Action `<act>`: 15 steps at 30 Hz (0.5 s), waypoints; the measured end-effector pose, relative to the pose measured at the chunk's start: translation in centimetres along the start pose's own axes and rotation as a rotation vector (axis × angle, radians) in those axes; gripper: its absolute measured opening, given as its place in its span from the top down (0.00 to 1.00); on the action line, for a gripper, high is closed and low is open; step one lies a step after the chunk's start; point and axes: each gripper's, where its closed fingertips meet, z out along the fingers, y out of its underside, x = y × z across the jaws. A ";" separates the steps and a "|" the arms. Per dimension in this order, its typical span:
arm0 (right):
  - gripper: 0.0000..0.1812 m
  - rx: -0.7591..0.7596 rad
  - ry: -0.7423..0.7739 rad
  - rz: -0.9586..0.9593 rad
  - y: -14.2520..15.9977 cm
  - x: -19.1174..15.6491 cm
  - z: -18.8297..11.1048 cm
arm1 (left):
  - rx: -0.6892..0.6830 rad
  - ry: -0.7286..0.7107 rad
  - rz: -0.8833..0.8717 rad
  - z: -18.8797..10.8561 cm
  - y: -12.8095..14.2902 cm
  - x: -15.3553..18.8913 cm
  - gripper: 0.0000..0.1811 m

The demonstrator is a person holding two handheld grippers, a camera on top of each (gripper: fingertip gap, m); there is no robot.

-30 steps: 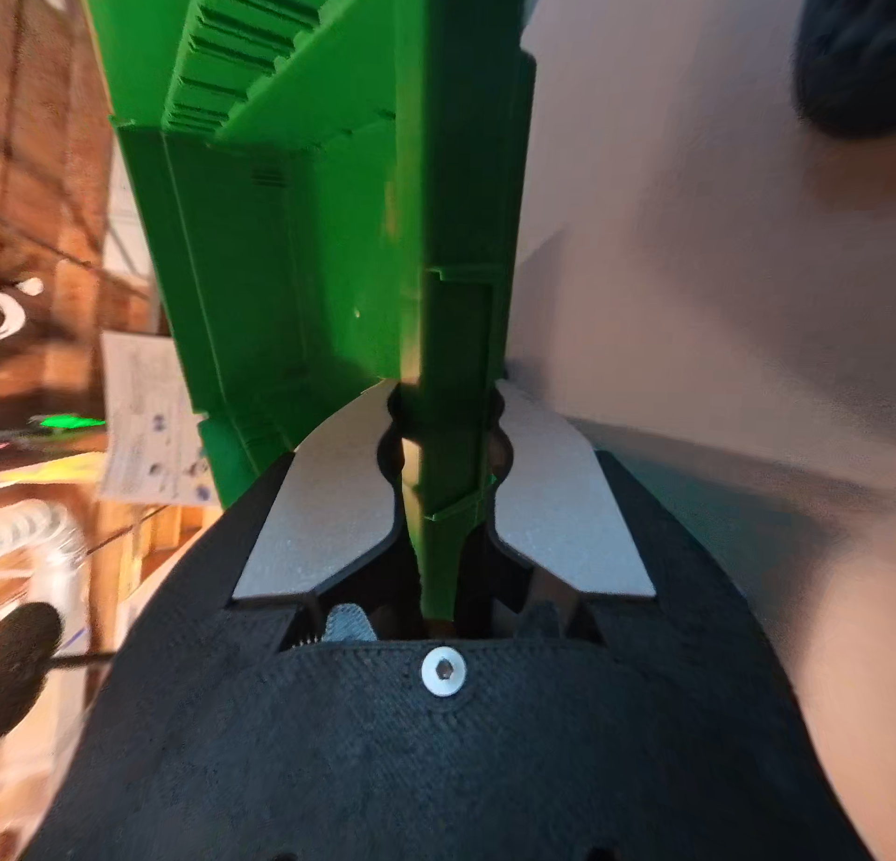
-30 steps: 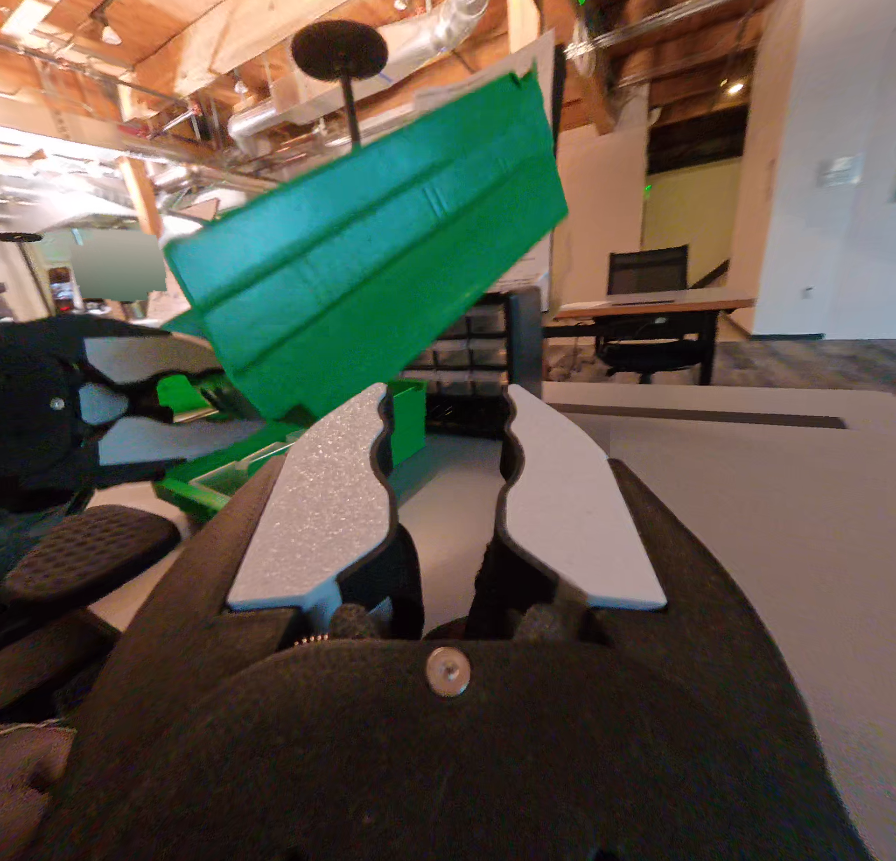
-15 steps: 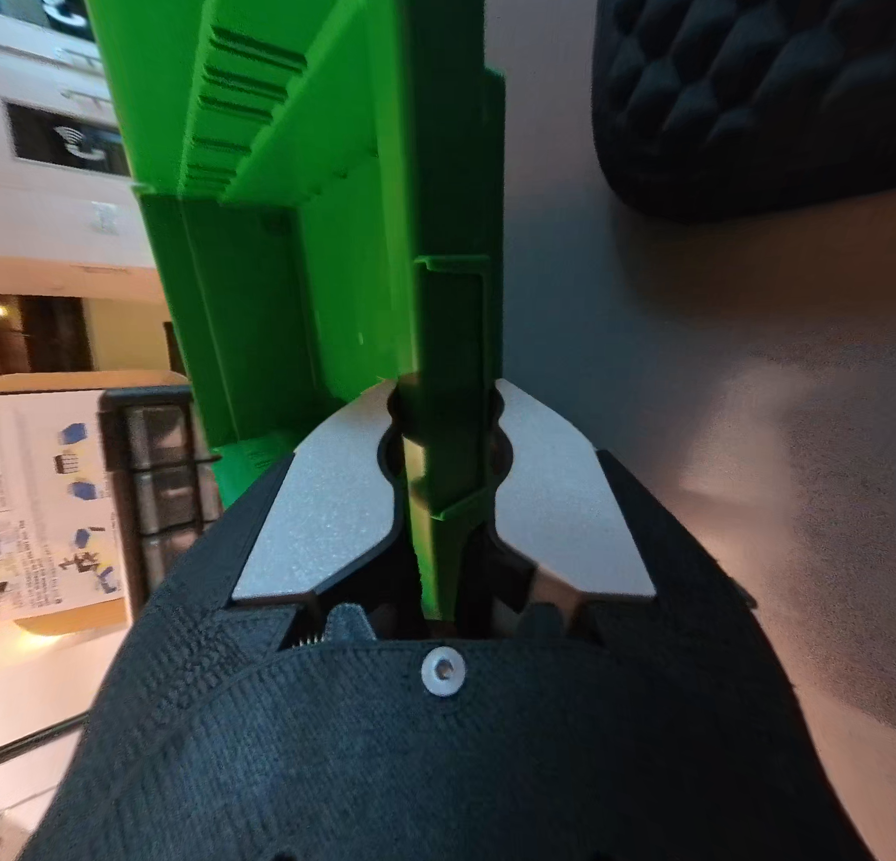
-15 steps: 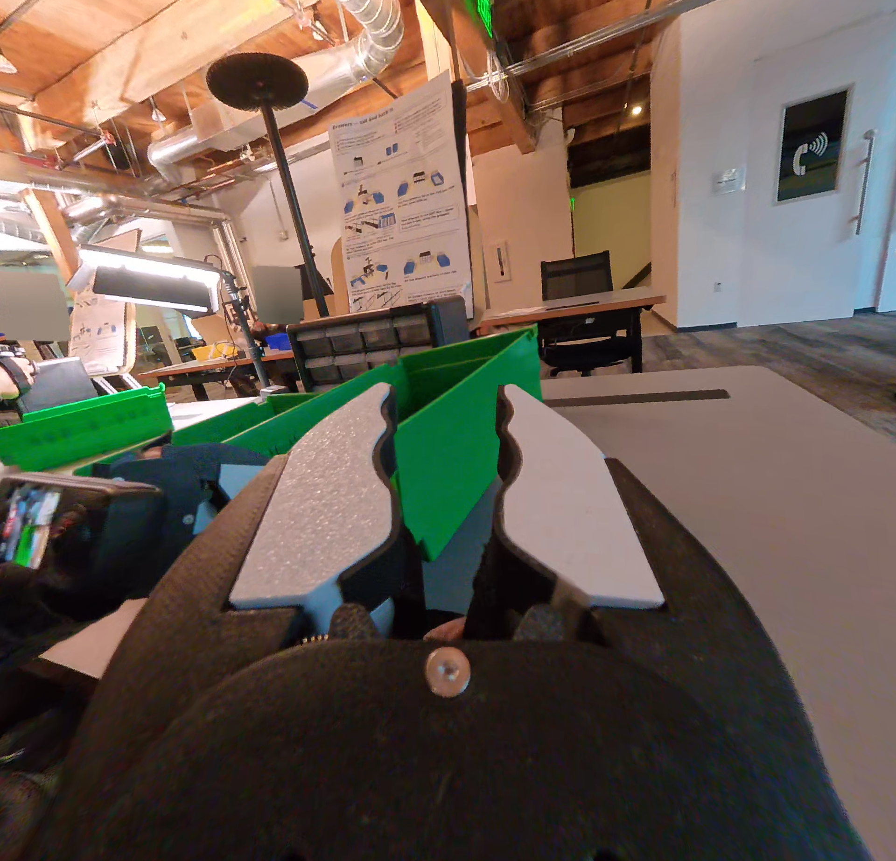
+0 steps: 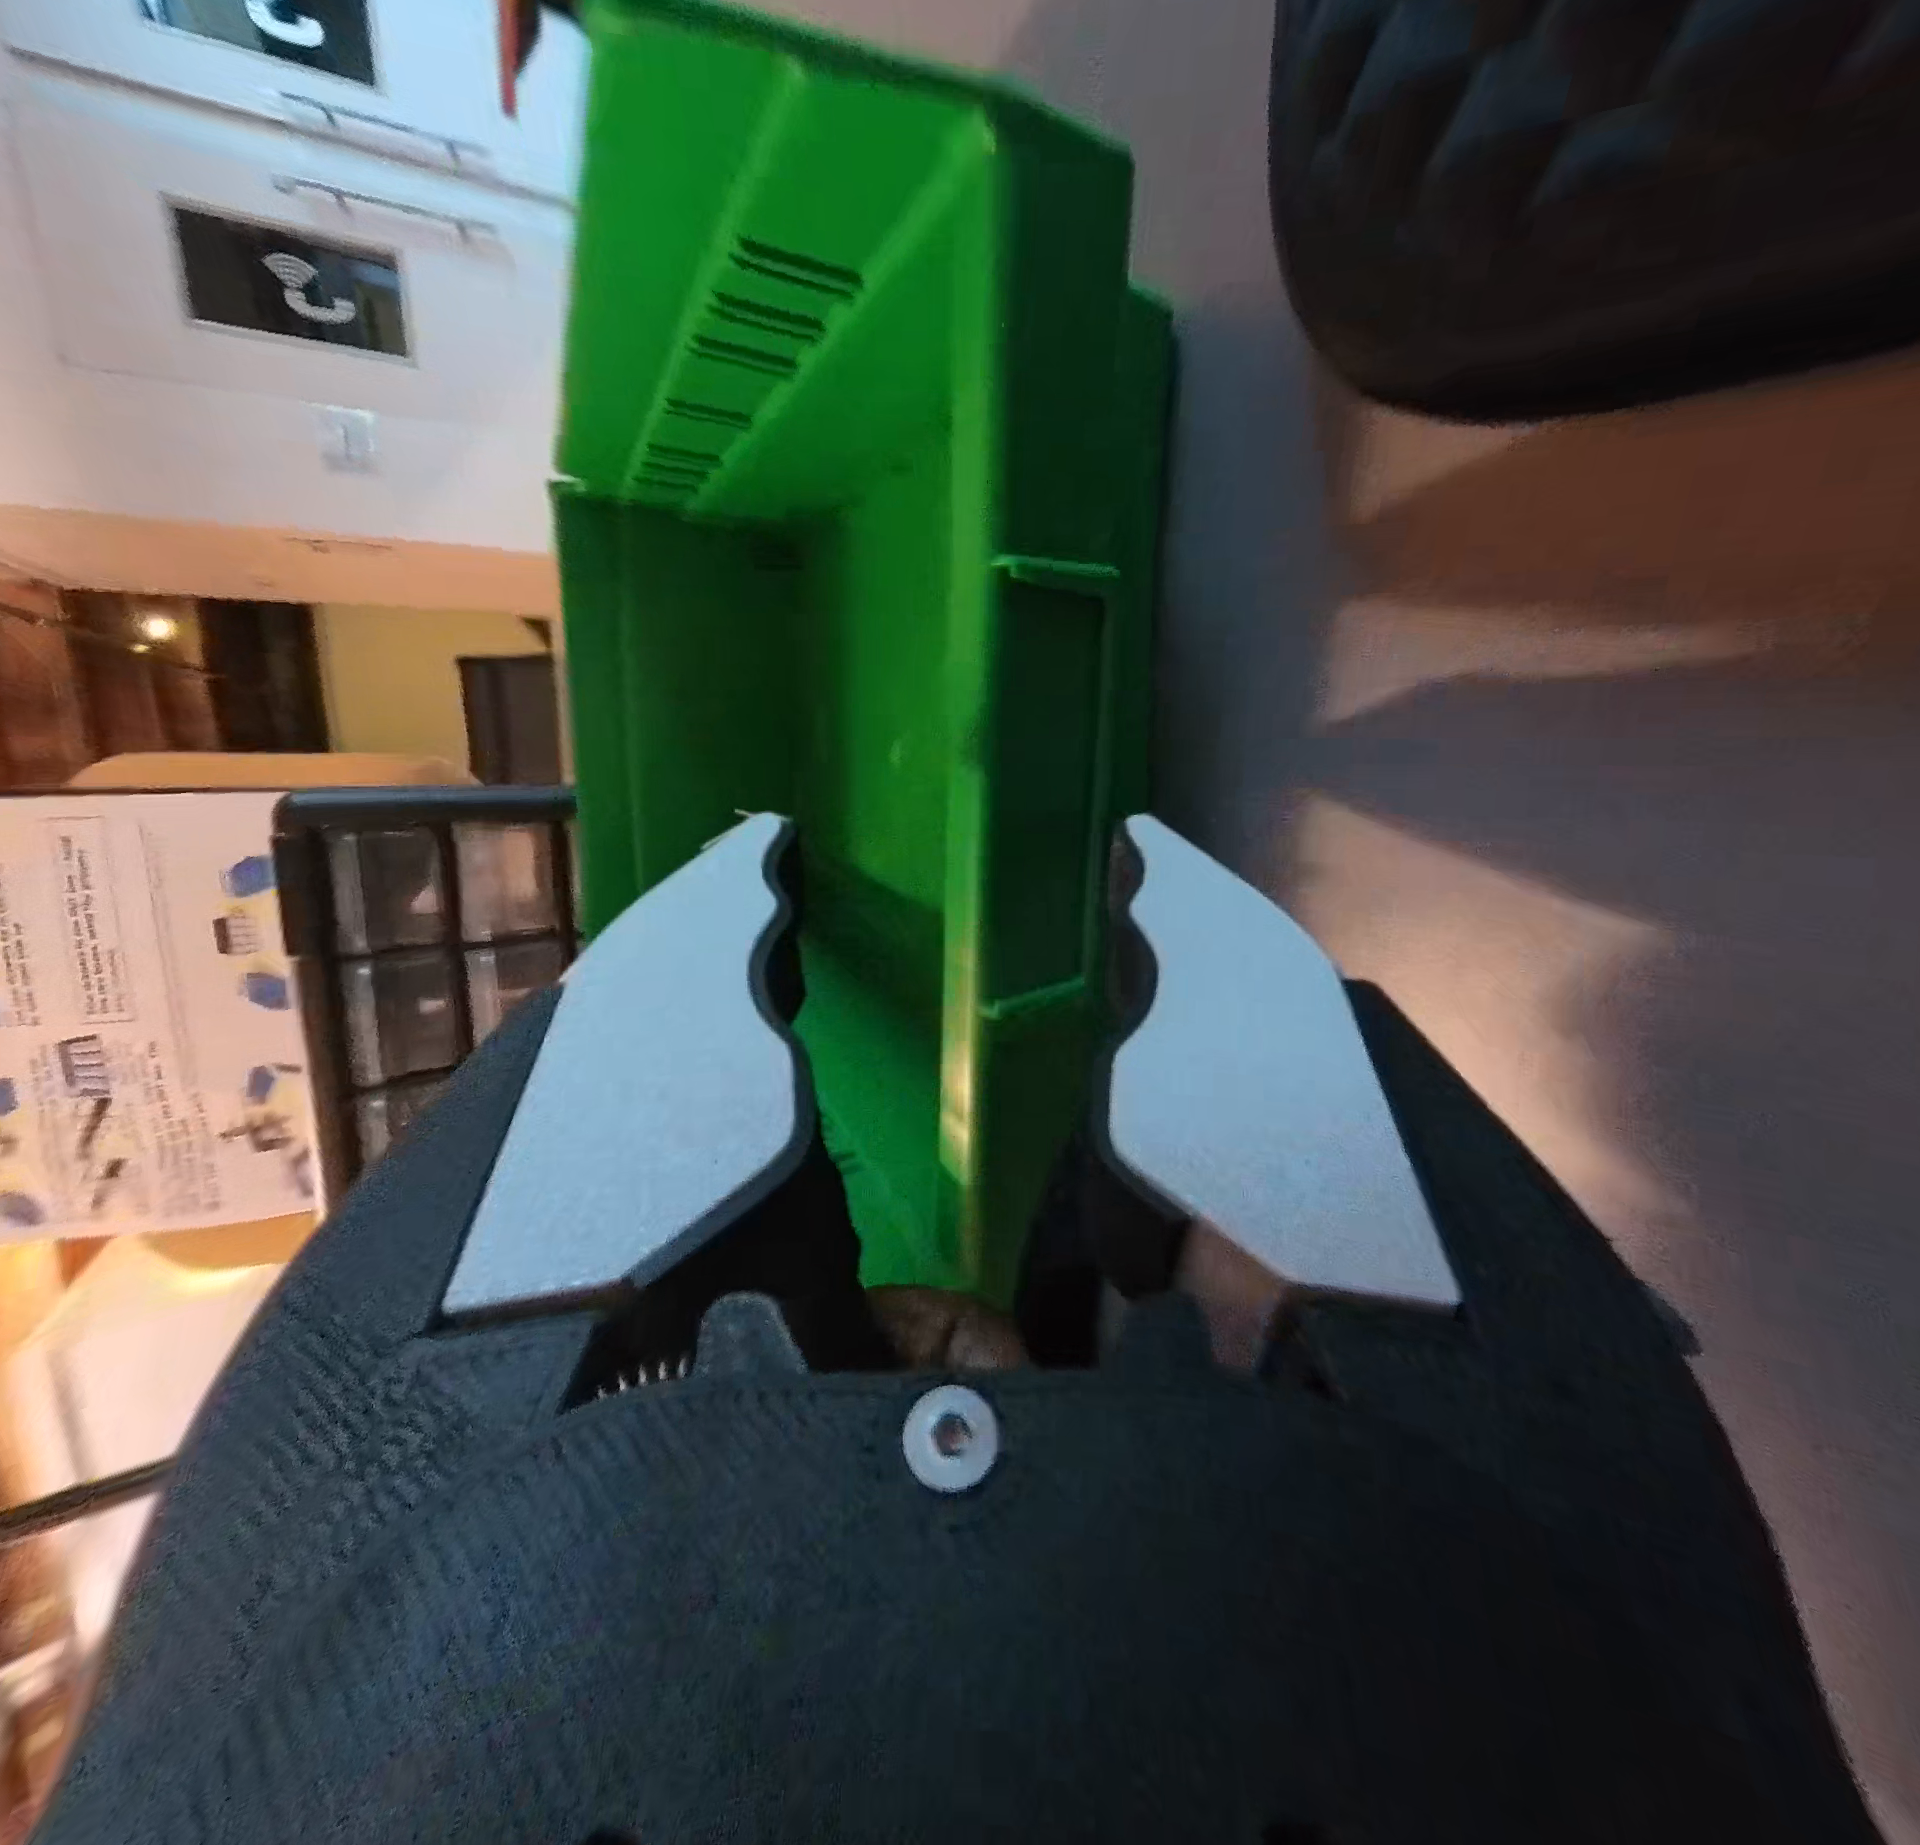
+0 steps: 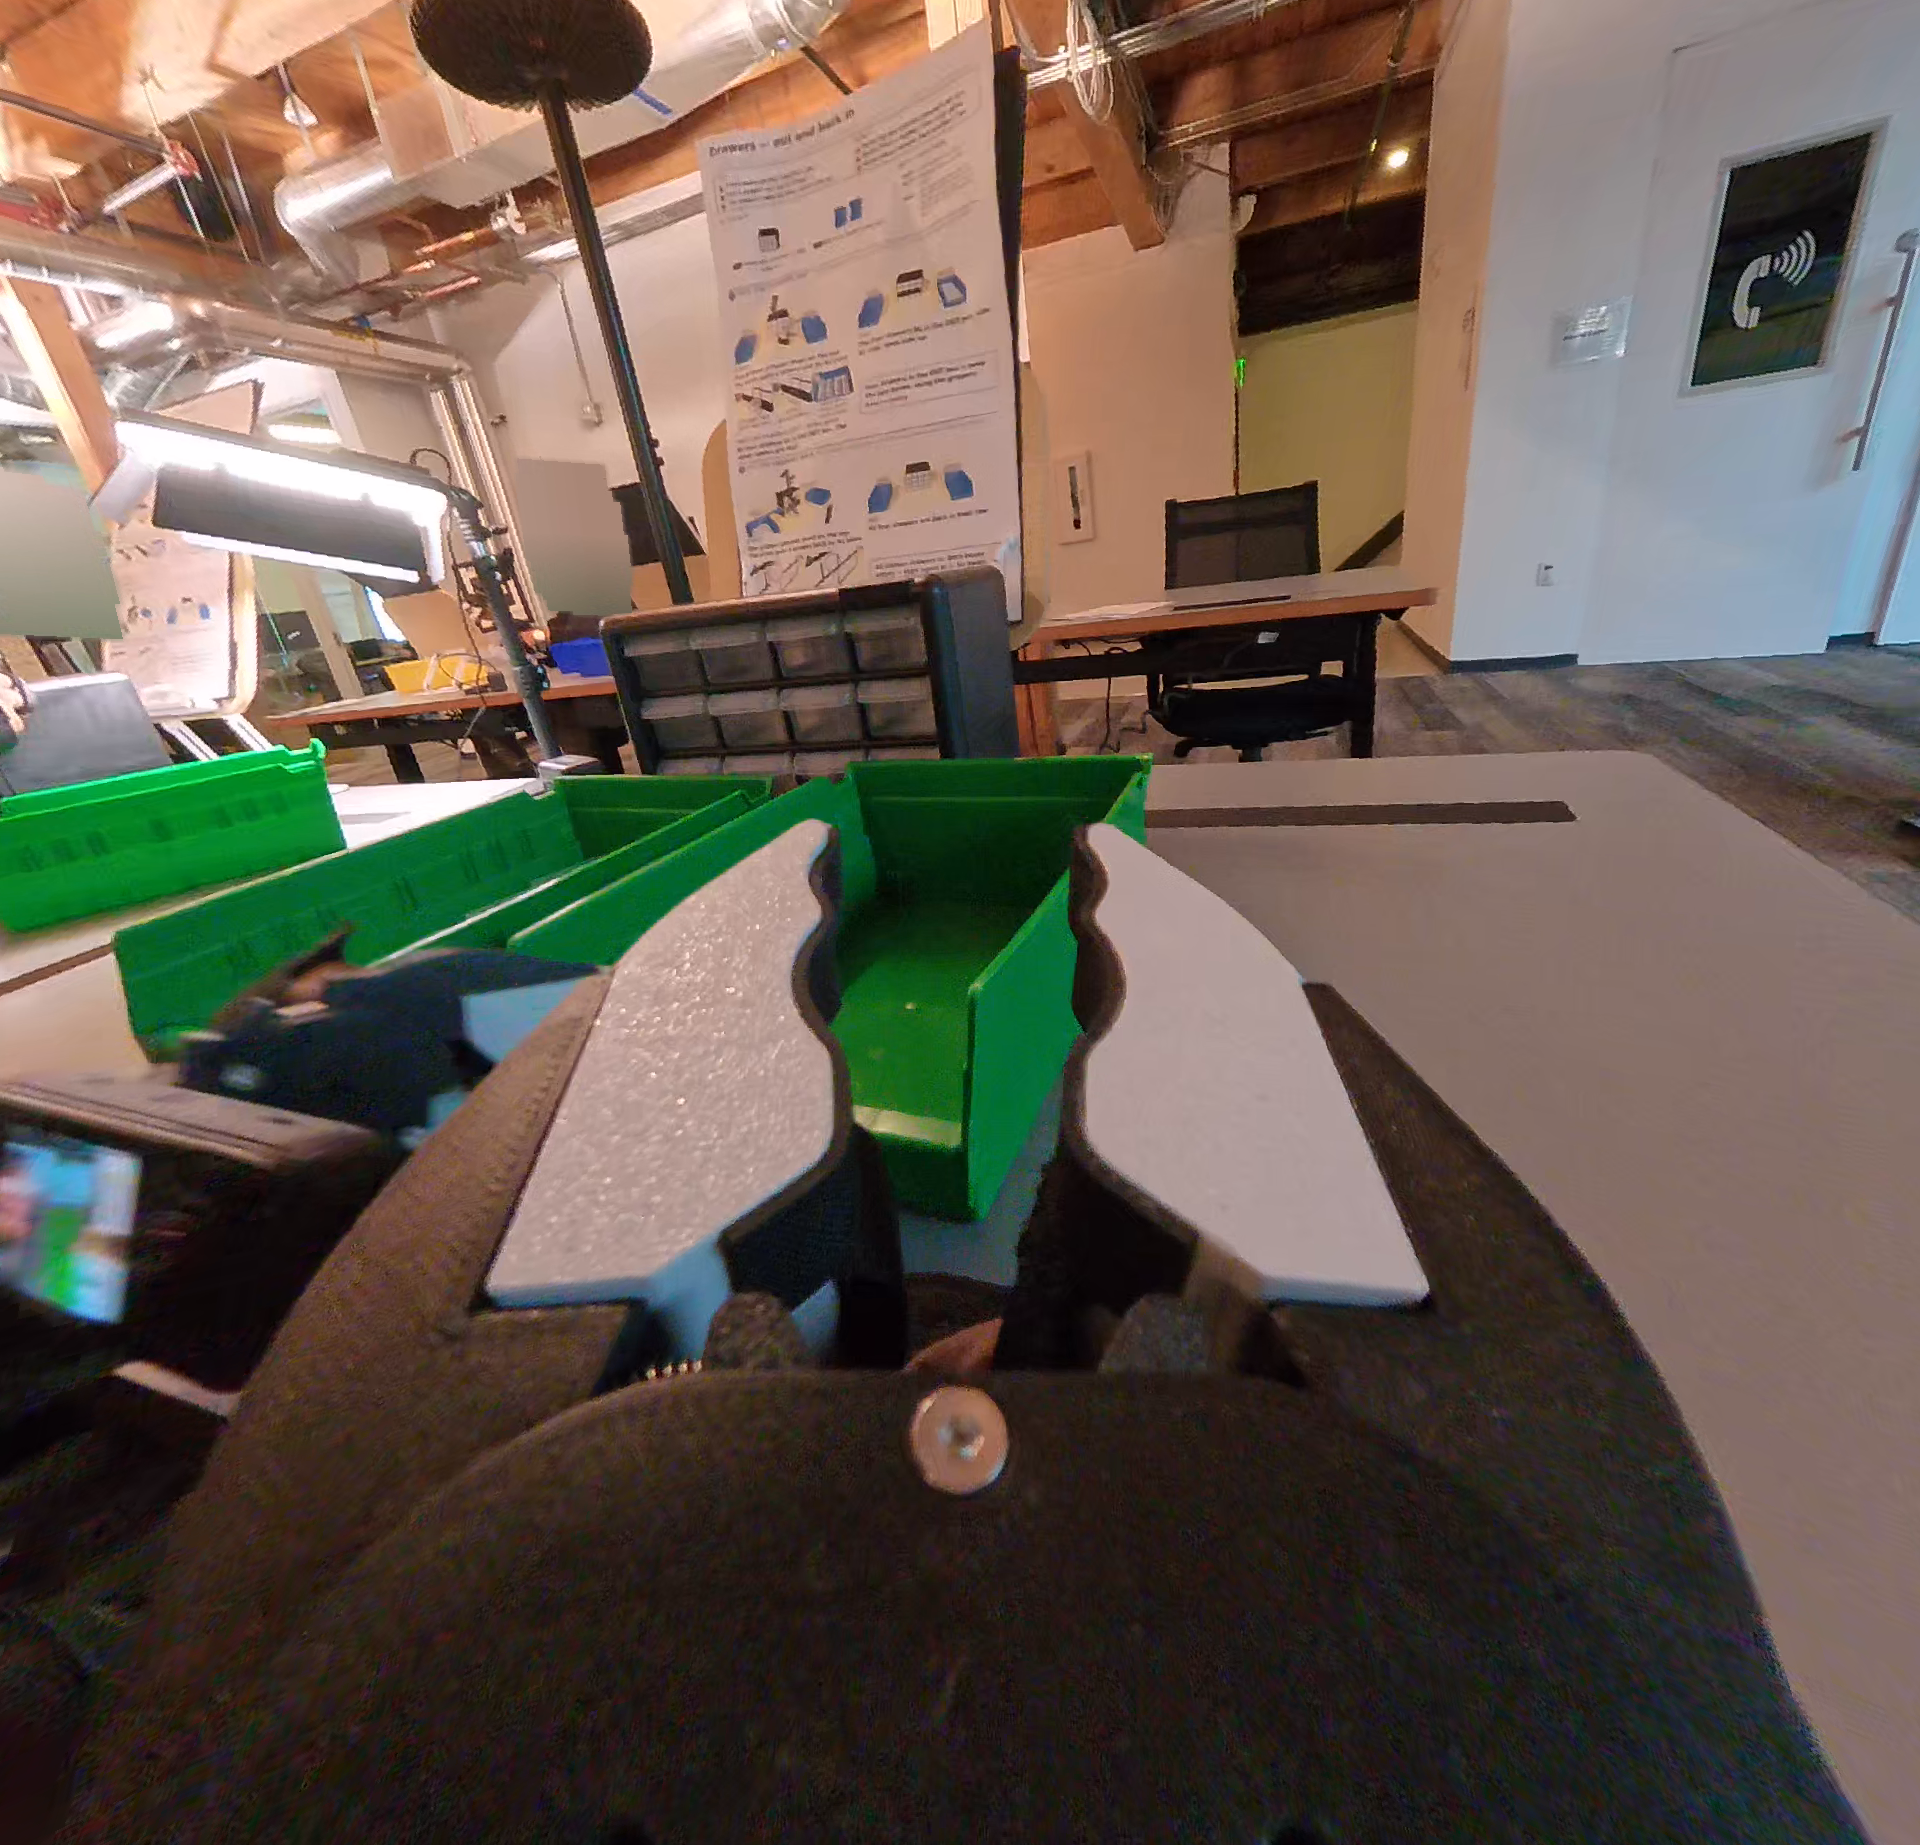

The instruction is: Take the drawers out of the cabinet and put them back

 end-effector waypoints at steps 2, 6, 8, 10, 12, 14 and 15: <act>0.77 -0.026 0.001 -0.030 0.3 -0.3 0.2 | 0.105 0.031 -0.088 -3.1 -0.4 -0.3 0.67; 0.76 -0.179 -0.067 -0.143 2.9 -2.5 1.5 | 0.226 0.049 -0.237 -9.4 3.4 -1.4 0.67; 0.75 -0.272 -0.097 -0.251 4.9 -4.1 2.6 | 0.173 0.064 -0.275 -11.0 8.0 -1.2 0.68; 0.75 -0.358 -0.149 -0.369 7.3 -6.3 3.7 | 0.081 0.092 -0.228 -11.8 13.0 -0.2 0.68; 0.75 -0.436 -0.195 -0.472 9.7 -8.4 4.9 | -0.034 0.084 -0.172 -12.0 17.7 0.2 0.69; 0.73 -0.511 -0.228 -0.550 12.2 -10.2 5.8 | -0.116 0.081 -0.156 -12.0 20.8 0.4 0.70; 0.73 -0.537 -0.239 -0.583 13.2 -10.9 6.2 | -0.121 0.089 -0.168 -11.9 21.6 0.6 0.71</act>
